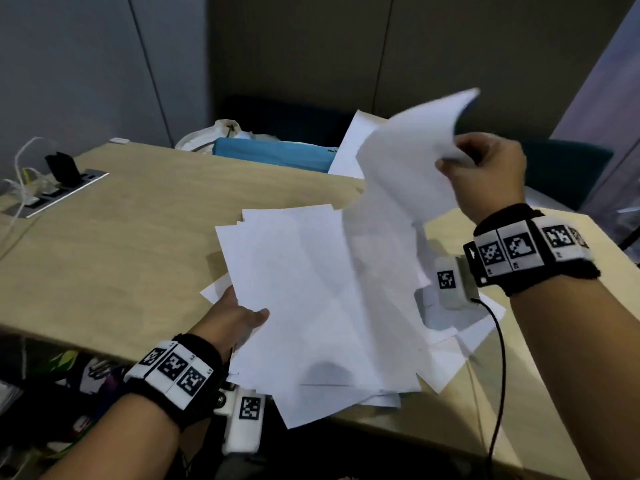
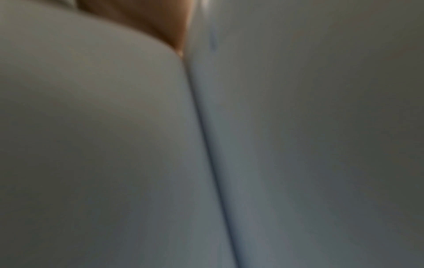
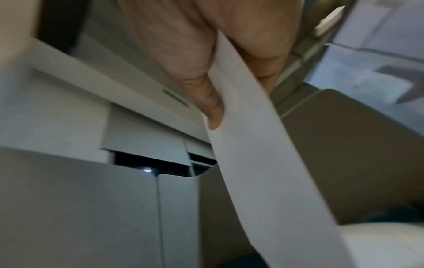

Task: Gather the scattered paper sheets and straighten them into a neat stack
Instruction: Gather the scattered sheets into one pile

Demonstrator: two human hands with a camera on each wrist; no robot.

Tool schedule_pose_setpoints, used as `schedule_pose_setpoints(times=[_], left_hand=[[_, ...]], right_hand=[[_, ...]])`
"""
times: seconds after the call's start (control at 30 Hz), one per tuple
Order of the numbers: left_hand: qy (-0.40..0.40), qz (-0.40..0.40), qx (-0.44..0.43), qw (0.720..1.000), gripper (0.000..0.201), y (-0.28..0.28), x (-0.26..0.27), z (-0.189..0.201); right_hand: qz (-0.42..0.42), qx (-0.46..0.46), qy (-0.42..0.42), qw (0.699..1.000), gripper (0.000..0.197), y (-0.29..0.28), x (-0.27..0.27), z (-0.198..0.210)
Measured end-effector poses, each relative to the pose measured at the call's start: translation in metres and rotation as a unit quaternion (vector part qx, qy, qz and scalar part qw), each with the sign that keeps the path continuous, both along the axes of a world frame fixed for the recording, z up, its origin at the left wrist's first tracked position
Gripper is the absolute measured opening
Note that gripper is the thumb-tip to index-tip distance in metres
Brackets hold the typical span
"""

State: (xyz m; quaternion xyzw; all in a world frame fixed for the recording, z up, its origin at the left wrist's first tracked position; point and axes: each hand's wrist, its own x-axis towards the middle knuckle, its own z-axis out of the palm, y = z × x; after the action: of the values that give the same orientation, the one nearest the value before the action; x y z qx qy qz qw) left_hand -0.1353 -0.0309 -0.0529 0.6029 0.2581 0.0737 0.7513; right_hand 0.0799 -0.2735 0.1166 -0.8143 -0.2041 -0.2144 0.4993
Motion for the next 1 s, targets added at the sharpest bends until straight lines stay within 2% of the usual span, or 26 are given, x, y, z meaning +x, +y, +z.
schedule_pose_setpoints(times=[0.07,0.13,0.23,0.3,0.33,0.4,0.5,0.53,0.57,0.63,0.67,0.77,0.8,0.87,0.93,1.0], left_hand=[[-0.013,-0.004,-0.010,1.000,0.081,0.000,0.001,0.001],[-0.015,-0.007,-0.012,1.000,0.083,0.003,0.001,0.000],[-0.010,-0.035,-0.004,0.999,0.085,0.005,0.001,-0.003],[-0.011,-0.047,0.011,0.999,0.068,0.001,0.000,0.001],[-0.019,-0.042,0.013,0.999,0.055,-0.003,0.000,0.006],[-0.017,-0.006,-0.002,1.000,0.050,-0.007,0.001,0.011],[-0.022,0.022,-0.103,0.994,0.023,-0.007,0.002,0.009],[-0.011,0.011,-0.099,0.995,0.021,-0.007,0.002,0.008],[-0.004,0.010,-0.081,0.997,0.030,-0.007,0.001,0.008],[0.000,0.003,-0.053,0.999,0.049,0.000,0.005,-0.001],[-0.003,-0.002,-0.052,0.999,0.051,0.001,0.006,-0.004],[-0.012,-0.005,-0.045,0.999,0.057,0.004,0.008,-0.007],[-0.020,-0.007,-0.044,0.999,0.058,0.005,0.008,-0.010],[-0.021,-0.001,-0.044,0.999,0.060,0.007,0.009,-0.017],[-0.025,0.004,-0.038,0.999,0.061,0.010,0.012,-0.020],[-0.030,-0.005,-0.034,0.999,0.061,0.011,0.013,-0.022]], right_hand=[[0.075,-0.054,-0.088,0.992,0.015,0.006,-0.027,0.004],[0.169,-0.121,-0.090,0.974,0.017,0.010,-0.051,-0.011],[0.289,-0.249,-0.002,0.924,0.030,0.011,-0.076,-0.055],[0.334,-0.317,0.065,0.885,0.043,0.009,-0.086,-0.084],[0.346,-0.349,0.087,0.866,0.042,0.009,-0.089,-0.097],[0.365,-0.396,0.111,0.835,0.037,0.008,-0.093,-0.112],[0.400,-0.402,0.160,0.808,0.031,0.007,-0.098,-0.116],[0.407,-0.403,0.182,0.799,0.026,0.006,-0.099,-0.113],[0.411,-0.411,0.213,0.785,0.026,0.005,-0.101,-0.106],[0.397,-0.437,0.270,0.761,0.047,0.000,-0.096,-0.088],[0.366,-0.449,0.277,0.767,0.056,-0.002,-0.089,-0.077],[0.180,-0.461,0.274,0.825,0.057,-0.009,-0.048,-0.059],[0.109,-0.499,0.272,0.815,0.057,-0.012,-0.033,-0.060],[0.009,-0.599,0.280,0.750,0.061,-0.020,-0.009,-0.072],[-0.042,-0.652,0.300,0.695,0.073,-0.027,0.010,-0.087],[-0.054,-0.655,0.302,0.691,0.073,-0.031,0.023,-0.095]])
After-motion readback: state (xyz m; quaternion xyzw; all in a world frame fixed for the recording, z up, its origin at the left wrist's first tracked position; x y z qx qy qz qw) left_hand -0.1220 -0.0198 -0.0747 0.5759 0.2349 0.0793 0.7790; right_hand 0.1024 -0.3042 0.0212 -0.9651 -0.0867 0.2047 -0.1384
